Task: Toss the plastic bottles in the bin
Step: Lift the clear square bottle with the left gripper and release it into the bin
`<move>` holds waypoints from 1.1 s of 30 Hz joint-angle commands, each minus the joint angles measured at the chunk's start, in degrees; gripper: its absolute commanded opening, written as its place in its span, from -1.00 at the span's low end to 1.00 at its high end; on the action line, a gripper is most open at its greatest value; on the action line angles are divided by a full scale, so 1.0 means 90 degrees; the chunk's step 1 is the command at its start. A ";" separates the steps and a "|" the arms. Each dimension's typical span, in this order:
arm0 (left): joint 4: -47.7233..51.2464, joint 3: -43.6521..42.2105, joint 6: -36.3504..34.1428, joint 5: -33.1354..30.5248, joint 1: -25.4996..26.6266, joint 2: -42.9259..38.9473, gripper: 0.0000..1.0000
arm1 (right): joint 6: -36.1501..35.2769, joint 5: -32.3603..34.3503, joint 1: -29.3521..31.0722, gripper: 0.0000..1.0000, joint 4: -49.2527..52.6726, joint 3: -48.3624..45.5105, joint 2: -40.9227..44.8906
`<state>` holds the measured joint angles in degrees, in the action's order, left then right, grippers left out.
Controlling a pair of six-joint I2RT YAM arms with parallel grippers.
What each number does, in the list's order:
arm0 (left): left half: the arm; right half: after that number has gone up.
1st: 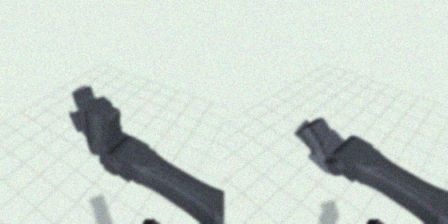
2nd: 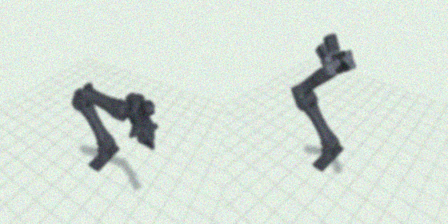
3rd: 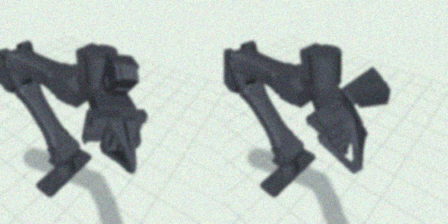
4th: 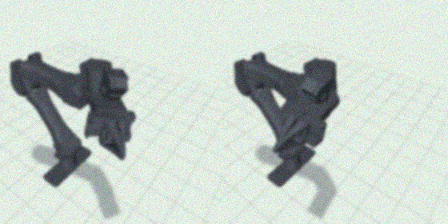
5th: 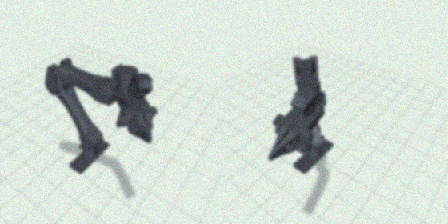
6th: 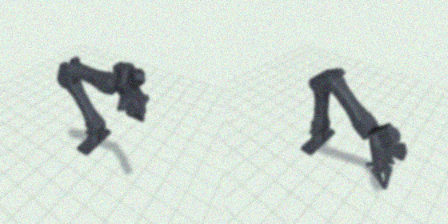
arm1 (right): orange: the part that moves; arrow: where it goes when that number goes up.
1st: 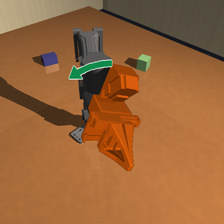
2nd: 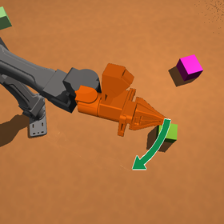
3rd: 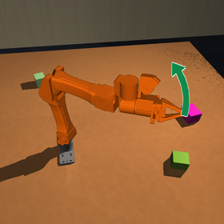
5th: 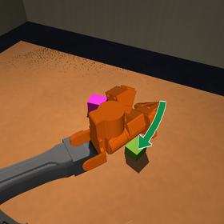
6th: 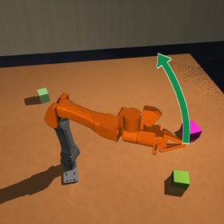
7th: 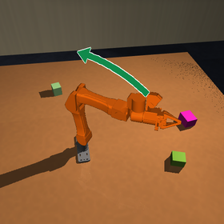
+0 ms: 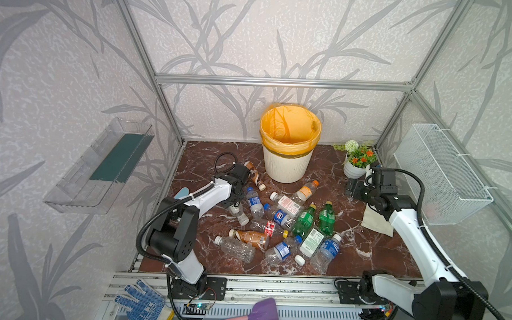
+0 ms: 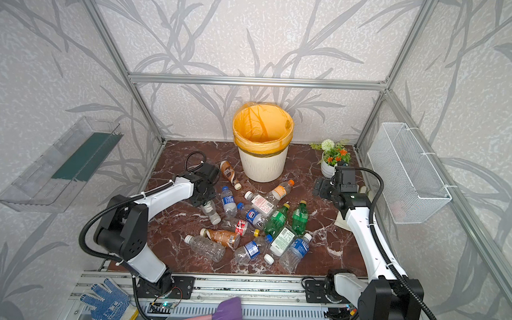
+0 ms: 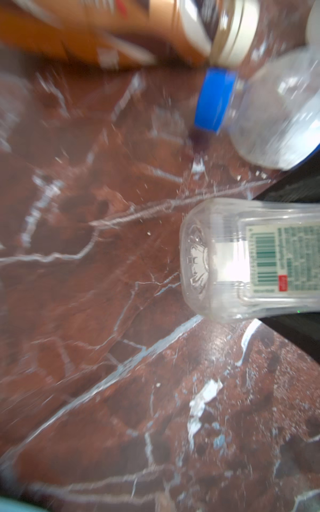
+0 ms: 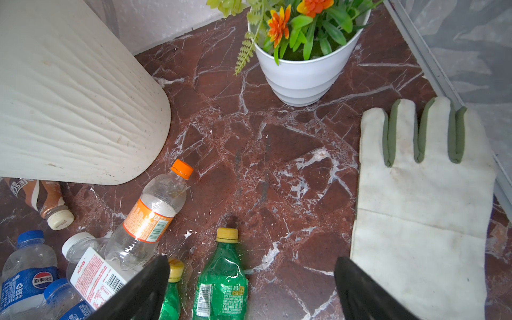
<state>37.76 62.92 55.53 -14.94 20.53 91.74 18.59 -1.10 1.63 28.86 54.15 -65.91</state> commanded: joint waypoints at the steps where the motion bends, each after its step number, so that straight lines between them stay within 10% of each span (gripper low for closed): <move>1: 0.0059 0.0280 -0.0138 -0.0757 -0.0064 -0.0899 -0.15 | 0.0024 -0.0004 -0.0039 0.88 0.0062 0.0080 0.0102; 14: -0.3285 0.3613 -0.3374 -0.0385 -0.0336 -0.1800 -0.05 | 0.0126 0.0101 -0.0131 0.87 -0.0216 0.0098 0.0331; 19: -0.3195 0.5060 -0.3201 0.0316 -0.0029 -0.0069 0.01 | 0.0485 -0.0132 -0.0126 0.85 -0.0299 -0.0068 0.0426; 23: -0.0983 0.8505 -0.2728 0.1616 0.0339 0.2442 0.03 | 0.0842 -0.0937 -0.0108 0.69 -0.0712 -0.0119 0.0301; 27: -0.0410 1.0980 -0.3711 0.1315 0.0999 0.3673 0.86 | 0.0801 -0.0902 -0.0091 0.71 -0.0417 0.0204 0.0251; 33: -0.2196 0.8523 -0.4193 0.1067 0.1135 0.2177 0.99 | 0.0835 -0.0670 -0.0100 0.75 -0.0421 0.0015 0.0555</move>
<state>27.81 146.39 22.09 -4.32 31.77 124.07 25.47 -7.55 0.78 25.12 53.74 -62.76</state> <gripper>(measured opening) 0.992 0.873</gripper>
